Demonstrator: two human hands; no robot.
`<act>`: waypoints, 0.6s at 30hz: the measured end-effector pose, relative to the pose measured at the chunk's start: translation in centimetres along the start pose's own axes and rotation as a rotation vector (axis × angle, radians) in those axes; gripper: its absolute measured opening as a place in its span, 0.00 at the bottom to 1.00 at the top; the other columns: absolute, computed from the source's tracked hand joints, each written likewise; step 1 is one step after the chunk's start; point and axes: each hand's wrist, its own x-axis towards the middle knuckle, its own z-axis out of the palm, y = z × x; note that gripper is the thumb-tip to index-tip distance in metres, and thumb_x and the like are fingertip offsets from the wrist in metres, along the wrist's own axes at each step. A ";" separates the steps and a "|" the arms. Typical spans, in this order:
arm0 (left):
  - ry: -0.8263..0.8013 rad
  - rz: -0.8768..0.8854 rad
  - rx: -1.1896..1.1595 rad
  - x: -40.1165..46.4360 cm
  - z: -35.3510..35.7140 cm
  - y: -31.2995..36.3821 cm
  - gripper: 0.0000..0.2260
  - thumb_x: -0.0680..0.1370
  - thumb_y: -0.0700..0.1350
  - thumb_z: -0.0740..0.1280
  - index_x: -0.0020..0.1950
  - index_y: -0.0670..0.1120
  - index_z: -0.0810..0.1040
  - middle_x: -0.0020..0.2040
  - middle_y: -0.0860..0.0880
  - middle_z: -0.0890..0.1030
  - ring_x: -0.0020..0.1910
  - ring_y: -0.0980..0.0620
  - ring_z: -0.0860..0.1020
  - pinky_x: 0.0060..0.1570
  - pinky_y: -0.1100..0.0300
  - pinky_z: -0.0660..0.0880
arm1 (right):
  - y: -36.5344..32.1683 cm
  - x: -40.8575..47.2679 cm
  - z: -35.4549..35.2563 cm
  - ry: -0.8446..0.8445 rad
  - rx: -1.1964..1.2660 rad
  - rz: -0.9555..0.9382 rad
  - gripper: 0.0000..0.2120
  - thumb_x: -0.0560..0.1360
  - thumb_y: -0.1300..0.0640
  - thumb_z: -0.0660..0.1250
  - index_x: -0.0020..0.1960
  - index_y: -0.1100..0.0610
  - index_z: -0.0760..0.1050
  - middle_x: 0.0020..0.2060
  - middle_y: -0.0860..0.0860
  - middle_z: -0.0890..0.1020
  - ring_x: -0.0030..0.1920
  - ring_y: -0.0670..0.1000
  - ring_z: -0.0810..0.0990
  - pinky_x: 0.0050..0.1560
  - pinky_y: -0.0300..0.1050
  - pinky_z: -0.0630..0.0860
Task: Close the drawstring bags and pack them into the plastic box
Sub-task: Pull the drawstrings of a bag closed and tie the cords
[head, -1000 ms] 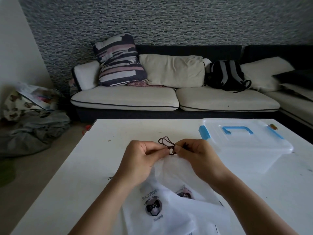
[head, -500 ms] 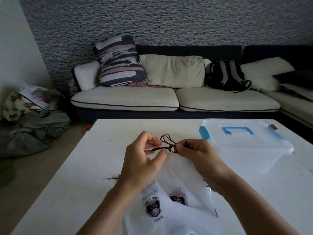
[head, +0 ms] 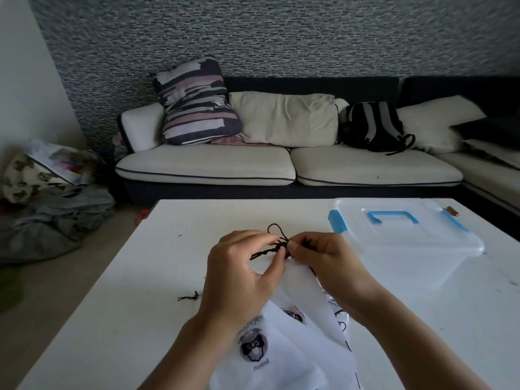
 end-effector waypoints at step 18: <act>-0.324 -0.572 -0.379 0.3 0.1 0.1 0.03 0.76 0.41 0.74 0.45 0.50 0.86 0.40 0.55 0.86 0.40 0.58 0.83 0.46 0.62 0.77 | 0.1 0.0 -0.5 0.001 -0.301 -0.183 0.10 0.80 0.57 0.66 0.40 0.53 0.81 0.33 0.54 0.81 0.36 0.58 0.77 0.41 0.56 0.74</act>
